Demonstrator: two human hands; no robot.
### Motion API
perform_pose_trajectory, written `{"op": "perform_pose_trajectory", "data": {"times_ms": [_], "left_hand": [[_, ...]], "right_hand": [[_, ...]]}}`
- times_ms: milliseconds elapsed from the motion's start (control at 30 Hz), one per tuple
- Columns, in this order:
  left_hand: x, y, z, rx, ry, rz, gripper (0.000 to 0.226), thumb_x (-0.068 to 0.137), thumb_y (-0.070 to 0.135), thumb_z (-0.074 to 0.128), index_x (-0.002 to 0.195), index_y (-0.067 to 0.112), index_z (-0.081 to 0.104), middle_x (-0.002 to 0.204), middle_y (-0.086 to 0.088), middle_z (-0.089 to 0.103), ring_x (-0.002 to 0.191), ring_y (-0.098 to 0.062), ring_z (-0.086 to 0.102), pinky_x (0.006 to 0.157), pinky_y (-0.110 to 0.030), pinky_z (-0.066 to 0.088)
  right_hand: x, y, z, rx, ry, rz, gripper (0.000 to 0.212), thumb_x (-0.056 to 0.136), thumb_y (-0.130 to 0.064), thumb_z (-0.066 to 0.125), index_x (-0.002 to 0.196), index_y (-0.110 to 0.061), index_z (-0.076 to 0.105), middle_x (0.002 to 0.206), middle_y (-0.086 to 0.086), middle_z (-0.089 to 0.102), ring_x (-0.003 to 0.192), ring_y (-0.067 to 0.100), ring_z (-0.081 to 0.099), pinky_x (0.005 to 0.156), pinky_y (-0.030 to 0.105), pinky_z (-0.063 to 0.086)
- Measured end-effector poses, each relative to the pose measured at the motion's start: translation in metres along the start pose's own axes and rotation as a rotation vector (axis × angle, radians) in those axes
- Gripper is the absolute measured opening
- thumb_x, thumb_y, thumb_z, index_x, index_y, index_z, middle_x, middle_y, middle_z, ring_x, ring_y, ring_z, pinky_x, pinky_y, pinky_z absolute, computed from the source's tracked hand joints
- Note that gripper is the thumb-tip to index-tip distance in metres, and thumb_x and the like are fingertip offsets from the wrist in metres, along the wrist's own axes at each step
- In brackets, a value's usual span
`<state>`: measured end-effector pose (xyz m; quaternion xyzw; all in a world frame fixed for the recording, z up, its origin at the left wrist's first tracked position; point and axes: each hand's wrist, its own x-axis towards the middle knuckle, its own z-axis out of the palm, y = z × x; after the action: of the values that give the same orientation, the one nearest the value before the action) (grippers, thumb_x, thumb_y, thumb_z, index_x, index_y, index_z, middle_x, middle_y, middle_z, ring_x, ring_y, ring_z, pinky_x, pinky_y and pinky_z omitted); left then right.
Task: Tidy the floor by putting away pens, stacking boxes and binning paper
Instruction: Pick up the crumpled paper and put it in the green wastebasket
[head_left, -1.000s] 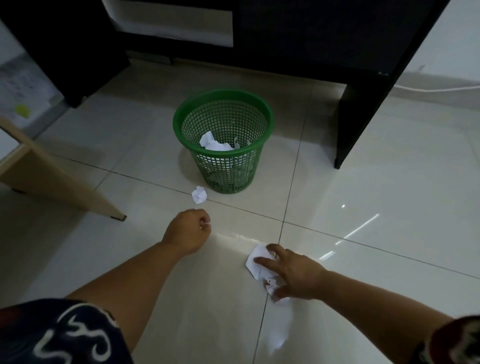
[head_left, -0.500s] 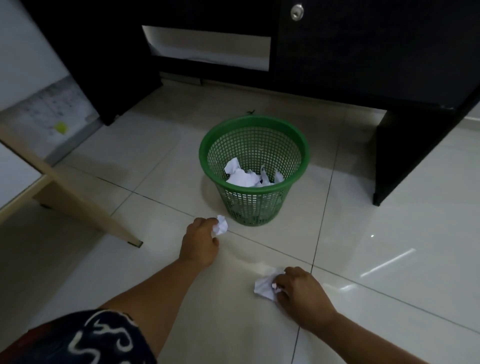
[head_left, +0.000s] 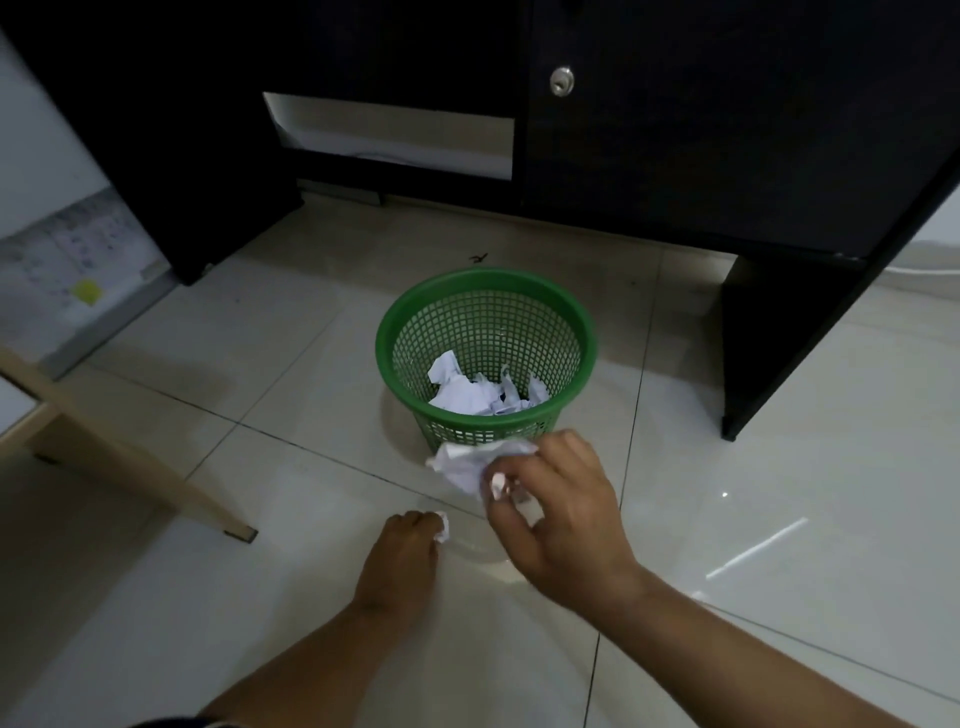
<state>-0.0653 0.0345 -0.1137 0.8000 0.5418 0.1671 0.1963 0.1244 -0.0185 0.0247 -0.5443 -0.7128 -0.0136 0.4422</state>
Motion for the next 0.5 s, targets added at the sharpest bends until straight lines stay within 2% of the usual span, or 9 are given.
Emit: {"op": "perform_pose_trajectory", "data": {"times_ms": [100, 233, 300, 400, 500], "left_hand": [[-0.006, 0.006, -0.014, -0.044, 0.074, 0.061, 0.028, 0.069, 0.004, 0.056, 0.088, 0.025, 0.061, 0.084, 0.003, 0.064, 0.08, -0.018, 0.055, 0.069, -0.019, 0.037], [-0.003, 0.022, -0.042, -0.117, 0.267, 0.118, 0.01, 0.073, 0.018, 0.052, 0.079, 0.018, 0.061, 0.079, 0.005, 0.059, 0.078, -0.006, 0.046, 0.07, -0.01, 0.038], [0.0, 0.03, -0.057, -0.145, 0.347, 0.126, 0.01, 0.075, 0.022, 0.047, 0.076, 0.017, 0.056, 0.077, 0.007, 0.052, 0.075, -0.008, 0.044, 0.066, -0.012, 0.036], [0.007, 0.041, -0.077, -0.229, 0.46, 0.085, 0.01, 0.082, 0.024, 0.043, 0.083, 0.019, 0.051, 0.081, 0.007, 0.049, 0.077, -0.011, 0.045, 0.067, -0.02, 0.037], [0.02, 0.059, -0.099, -0.274, 0.621, 0.094, 0.017, 0.087, 0.025, 0.041, 0.093, 0.014, 0.053, 0.088, 0.005, 0.049, 0.082, -0.015, 0.046, 0.073, -0.028, 0.04]], "right_hand": [[0.035, -0.005, -0.003, -0.034, 0.102, 0.035, 0.006, 0.083, -0.016, 0.068, 0.087, -0.011, 0.069, 0.083, 0.003, 0.059, 0.08, 0.023, 0.05, 0.07, 0.036, 0.039], [0.07, 0.002, 0.006, -0.188, 0.107, 0.223, 0.01, 0.079, -0.023, 0.065, 0.088, -0.019, 0.068, 0.082, -0.001, 0.06, 0.082, 0.023, 0.052, 0.07, 0.032, 0.028], [0.081, 0.009, 0.012, -0.258, 0.018, 0.366, 0.016, 0.081, -0.026, 0.063, 0.095, -0.022, 0.067, 0.088, -0.001, 0.064, 0.089, 0.025, 0.054, 0.073, 0.032, 0.022], [0.09, 0.015, 0.016, -0.306, -0.143, 0.499, 0.04, 0.088, -0.037, 0.058, 0.126, -0.028, 0.054, 0.102, -0.002, 0.068, 0.106, 0.025, 0.053, 0.083, 0.035, 0.021], [0.093, 0.014, 0.019, -0.256, -0.153, 0.537, 0.057, 0.086, -0.038, 0.059, 0.139, -0.029, 0.041, 0.112, -0.001, 0.065, 0.116, 0.023, 0.047, 0.092, 0.036, 0.017]]}}
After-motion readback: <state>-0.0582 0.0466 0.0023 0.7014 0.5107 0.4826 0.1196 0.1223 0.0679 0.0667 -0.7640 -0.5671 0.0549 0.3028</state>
